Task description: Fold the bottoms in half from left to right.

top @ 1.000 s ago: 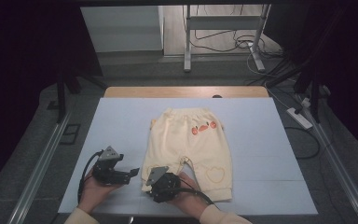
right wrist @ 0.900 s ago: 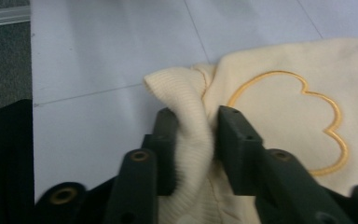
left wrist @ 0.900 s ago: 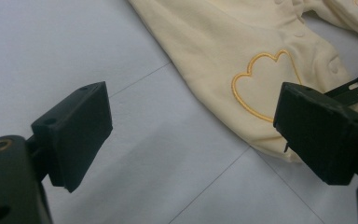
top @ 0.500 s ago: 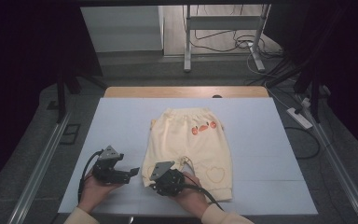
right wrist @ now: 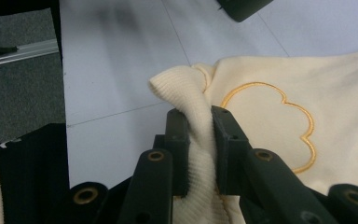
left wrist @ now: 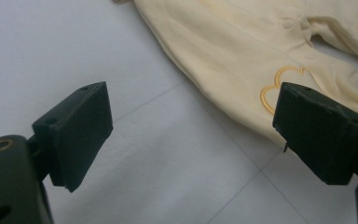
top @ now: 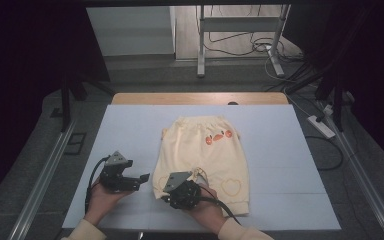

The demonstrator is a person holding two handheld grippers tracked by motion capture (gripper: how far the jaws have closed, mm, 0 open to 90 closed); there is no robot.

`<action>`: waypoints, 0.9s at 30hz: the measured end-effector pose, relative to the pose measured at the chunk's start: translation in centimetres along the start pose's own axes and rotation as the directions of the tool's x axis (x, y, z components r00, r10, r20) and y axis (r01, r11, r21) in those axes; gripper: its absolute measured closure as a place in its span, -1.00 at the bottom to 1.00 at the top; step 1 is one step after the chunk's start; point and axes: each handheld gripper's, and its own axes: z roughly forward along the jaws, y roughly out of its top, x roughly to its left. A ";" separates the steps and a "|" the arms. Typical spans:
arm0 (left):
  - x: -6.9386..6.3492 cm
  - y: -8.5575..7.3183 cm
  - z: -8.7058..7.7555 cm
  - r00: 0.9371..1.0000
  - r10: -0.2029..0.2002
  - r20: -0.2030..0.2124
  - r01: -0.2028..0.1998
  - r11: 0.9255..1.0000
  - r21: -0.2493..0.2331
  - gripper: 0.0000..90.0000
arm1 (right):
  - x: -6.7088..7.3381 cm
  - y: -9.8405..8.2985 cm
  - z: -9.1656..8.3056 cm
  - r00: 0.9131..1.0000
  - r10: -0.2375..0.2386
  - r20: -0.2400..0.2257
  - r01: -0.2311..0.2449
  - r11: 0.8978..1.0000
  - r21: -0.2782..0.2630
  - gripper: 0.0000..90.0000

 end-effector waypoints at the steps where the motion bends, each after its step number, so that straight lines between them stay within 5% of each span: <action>1: 0.0 0.1 0.1 1.000 0.001 0.004 -0.001 1.000 -0.001 -0.73 | 0.0 0.0 0.0 1.000 -0.001 -0.001 0.001 1.000 0.001 0.73; 27: 1.4 4.4 2.4 0.999 -0.006 0.035 0.007 1.000 -0.012 -0.69 | 0.0 -0.1 -0.1 1.000 0.002 -0.006 -0.002 1.000 0.002 0.73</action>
